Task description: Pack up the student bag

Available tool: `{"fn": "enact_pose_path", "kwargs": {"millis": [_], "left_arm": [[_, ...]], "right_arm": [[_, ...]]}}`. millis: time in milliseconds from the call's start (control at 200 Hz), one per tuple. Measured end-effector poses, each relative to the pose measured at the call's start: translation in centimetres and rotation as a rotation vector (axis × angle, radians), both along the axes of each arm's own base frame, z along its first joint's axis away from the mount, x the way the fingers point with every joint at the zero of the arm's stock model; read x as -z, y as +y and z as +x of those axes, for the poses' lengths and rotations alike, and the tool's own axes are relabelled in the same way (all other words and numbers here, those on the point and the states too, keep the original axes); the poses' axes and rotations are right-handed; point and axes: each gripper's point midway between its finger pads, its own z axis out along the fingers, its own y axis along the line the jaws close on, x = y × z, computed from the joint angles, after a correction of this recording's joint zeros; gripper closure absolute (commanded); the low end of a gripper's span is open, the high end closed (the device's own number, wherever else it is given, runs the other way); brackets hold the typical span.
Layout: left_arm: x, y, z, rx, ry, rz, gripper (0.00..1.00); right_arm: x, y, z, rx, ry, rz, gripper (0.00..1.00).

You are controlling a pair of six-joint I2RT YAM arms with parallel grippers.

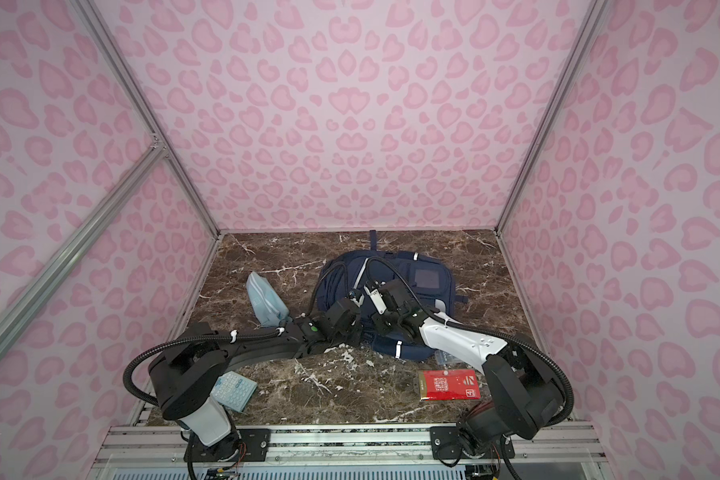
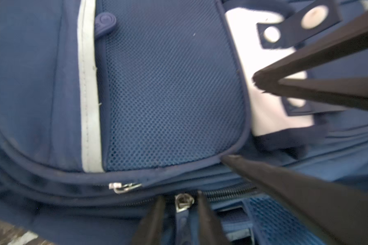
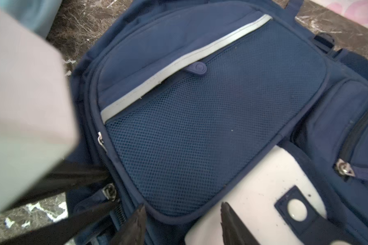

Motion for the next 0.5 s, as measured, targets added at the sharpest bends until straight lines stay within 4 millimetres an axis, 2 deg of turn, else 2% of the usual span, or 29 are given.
{"fn": "enact_pose_path", "kwargs": {"millis": [220, 285, 360, 425, 500], "left_arm": [[0.7, -0.3, -0.4, 0.017, 0.006, 0.014, 0.65], [1.0, -0.7, -0.6, 0.023, 0.009, 0.014, 0.65], [1.9, -0.8, -0.8, 0.019, 0.023, 0.023, 0.78], [2.5, -0.7, -0.8, 0.009, 0.028, 0.038, 0.95], [2.6, -0.5, -0.8, 0.003, 0.030, 0.040, 0.97]], "right_arm": [[0.5, -0.9, -0.4, 0.017, 0.010, -0.003, 0.42], [0.6, -0.9, -0.4, 0.020, 0.015, -0.002, 0.42], [0.7, -0.9, -0.5, 0.021, 0.022, 0.003, 0.42], [0.8, -0.9, -0.4, 0.028, 0.026, 0.005, 0.42], [0.8, -0.9, -0.4, 0.029, 0.025, 0.006, 0.42]]}}
